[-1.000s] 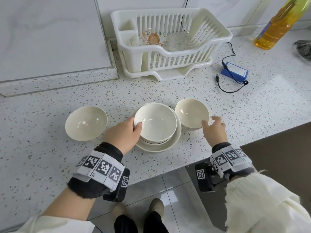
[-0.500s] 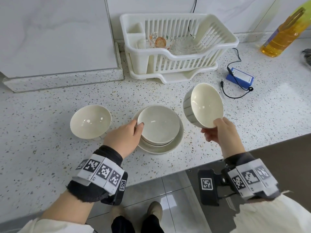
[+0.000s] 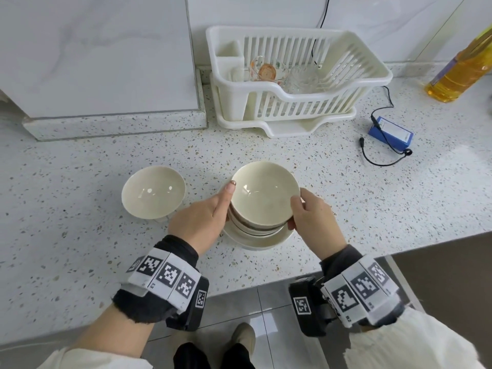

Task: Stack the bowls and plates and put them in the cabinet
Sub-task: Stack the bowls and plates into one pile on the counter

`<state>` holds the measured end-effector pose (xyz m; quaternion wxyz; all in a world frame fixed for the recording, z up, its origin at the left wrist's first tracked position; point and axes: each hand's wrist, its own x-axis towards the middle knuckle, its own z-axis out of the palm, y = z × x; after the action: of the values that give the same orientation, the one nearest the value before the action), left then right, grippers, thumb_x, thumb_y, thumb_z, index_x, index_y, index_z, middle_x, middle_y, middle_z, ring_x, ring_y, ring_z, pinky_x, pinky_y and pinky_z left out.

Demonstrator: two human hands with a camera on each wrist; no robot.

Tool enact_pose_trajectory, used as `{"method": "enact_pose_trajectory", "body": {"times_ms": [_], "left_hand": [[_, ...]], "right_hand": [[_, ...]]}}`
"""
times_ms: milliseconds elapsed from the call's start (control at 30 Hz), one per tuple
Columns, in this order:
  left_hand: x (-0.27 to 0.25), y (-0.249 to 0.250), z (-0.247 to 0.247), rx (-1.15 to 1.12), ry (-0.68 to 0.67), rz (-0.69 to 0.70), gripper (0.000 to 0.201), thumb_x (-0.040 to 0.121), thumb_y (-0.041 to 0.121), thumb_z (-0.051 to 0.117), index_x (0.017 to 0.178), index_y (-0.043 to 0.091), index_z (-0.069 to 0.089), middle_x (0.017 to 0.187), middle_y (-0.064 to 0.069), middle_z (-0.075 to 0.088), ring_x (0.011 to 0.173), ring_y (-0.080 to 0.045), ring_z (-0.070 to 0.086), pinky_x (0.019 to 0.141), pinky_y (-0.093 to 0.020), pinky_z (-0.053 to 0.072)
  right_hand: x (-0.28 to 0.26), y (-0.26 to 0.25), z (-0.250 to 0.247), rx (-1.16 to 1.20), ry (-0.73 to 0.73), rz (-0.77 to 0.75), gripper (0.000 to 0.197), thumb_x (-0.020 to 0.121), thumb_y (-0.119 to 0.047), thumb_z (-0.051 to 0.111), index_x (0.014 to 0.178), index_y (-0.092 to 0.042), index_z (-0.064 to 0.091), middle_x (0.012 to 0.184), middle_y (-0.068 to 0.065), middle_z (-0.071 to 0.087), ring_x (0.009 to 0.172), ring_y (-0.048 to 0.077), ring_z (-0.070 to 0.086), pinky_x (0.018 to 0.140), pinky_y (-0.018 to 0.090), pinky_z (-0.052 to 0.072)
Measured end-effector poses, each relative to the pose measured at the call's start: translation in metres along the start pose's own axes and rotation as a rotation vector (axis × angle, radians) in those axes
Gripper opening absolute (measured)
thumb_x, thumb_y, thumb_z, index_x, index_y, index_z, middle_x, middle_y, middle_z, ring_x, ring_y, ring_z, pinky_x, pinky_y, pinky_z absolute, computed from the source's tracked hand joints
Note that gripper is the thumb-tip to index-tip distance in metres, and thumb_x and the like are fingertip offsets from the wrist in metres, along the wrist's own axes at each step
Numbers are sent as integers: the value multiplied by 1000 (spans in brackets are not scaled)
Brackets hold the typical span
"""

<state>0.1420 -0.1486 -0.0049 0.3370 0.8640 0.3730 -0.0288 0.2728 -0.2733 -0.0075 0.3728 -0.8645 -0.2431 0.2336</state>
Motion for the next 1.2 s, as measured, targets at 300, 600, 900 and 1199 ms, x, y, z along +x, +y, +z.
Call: {"method": "enact_pose_trajectory", "body": {"times_ms": [300,600,900,1199], "left_hand": [[5,-9,3,-51,-1,53,59,90,54,15,121,23,55,90,-8,70,80,-22,63,64,-22,46],[5,-12,1,-43,-8,102,53,91,53,16,116,27,55,83,-9,70,75,-22,64,65,-31,50],[3,-36,-28,-124,144,120,44,94,45,25,100,18,60,83,-1,66,77,-19,62,60,-28,41],[18,-123,-67,2,313,-101,40,88,30,50,126,15,47,129,-8,46,112,-25,51,82,-43,48]], "right_hand": [[2,4,3,-79,-6,-33,29,93,-15,31,94,-2,57,59,13,59,59,24,49,59,31,41],[-5,2,2,-55,-44,9,27,95,-28,33,101,-13,55,64,13,53,61,22,47,57,30,37],[-24,-48,-1,-137,147,-216,30,94,-19,41,120,-15,54,68,1,50,61,13,48,54,18,39],[-30,-98,110,-33,-185,-275,30,92,-17,43,119,-15,55,103,1,54,70,8,54,69,19,44]]}}
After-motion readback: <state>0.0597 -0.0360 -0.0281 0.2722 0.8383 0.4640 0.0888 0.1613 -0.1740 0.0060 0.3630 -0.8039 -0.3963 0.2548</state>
